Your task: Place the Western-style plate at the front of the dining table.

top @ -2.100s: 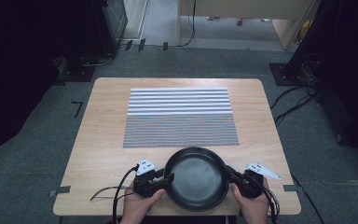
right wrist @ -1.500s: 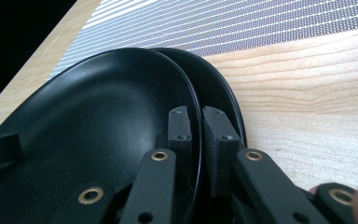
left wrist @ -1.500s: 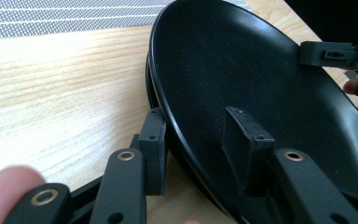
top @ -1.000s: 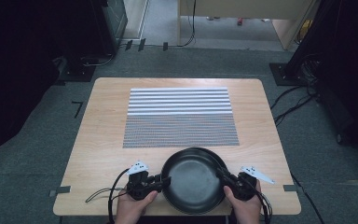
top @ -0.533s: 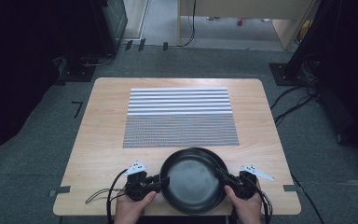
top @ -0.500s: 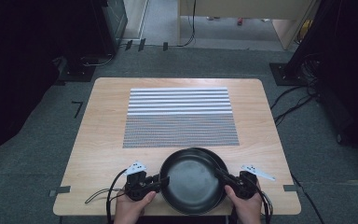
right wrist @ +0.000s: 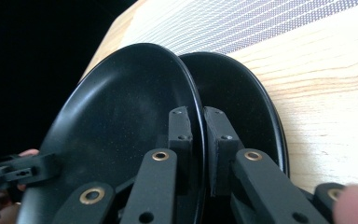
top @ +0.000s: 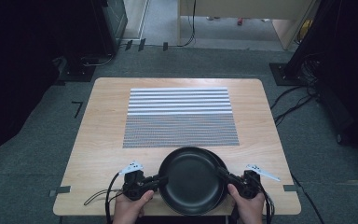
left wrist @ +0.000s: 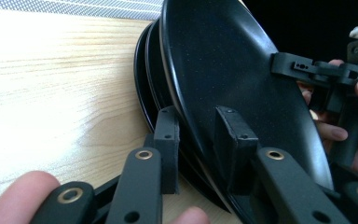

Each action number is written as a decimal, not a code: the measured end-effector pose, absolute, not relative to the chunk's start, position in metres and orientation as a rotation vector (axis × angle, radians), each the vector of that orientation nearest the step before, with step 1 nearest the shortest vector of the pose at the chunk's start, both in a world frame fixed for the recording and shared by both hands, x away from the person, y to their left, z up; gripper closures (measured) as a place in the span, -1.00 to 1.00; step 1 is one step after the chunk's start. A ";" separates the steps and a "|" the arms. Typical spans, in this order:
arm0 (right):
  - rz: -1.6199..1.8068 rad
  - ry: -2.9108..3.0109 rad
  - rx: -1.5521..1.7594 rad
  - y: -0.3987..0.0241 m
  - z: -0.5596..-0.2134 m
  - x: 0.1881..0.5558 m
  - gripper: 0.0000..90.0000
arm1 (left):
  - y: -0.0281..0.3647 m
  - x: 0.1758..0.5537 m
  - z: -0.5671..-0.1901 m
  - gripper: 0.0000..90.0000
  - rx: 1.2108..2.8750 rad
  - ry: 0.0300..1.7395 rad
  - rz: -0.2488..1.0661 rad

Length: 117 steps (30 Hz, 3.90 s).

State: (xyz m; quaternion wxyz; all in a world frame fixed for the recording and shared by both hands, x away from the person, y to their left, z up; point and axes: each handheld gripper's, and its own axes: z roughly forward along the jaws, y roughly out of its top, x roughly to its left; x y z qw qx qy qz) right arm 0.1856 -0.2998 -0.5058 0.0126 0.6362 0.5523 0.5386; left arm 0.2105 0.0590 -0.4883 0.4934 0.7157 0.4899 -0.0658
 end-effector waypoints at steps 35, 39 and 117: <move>1.649 1.747 1.966 -0.301 -0.460 0.273 0.84 | 0.058 0.300 -0.461 0.75 1.654 1.258 -0.213; 1.657 1.749 1.949 -0.301 -0.455 0.288 0.85 | 0.059 0.313 -0.455 0.75 1.654 1.259 -0.200; 1.568 1.600 2.267 -0.272 -0.529 0.435 0.86 | 0.061 0.513 -0.503 0.74 1.585 1.665 -0.247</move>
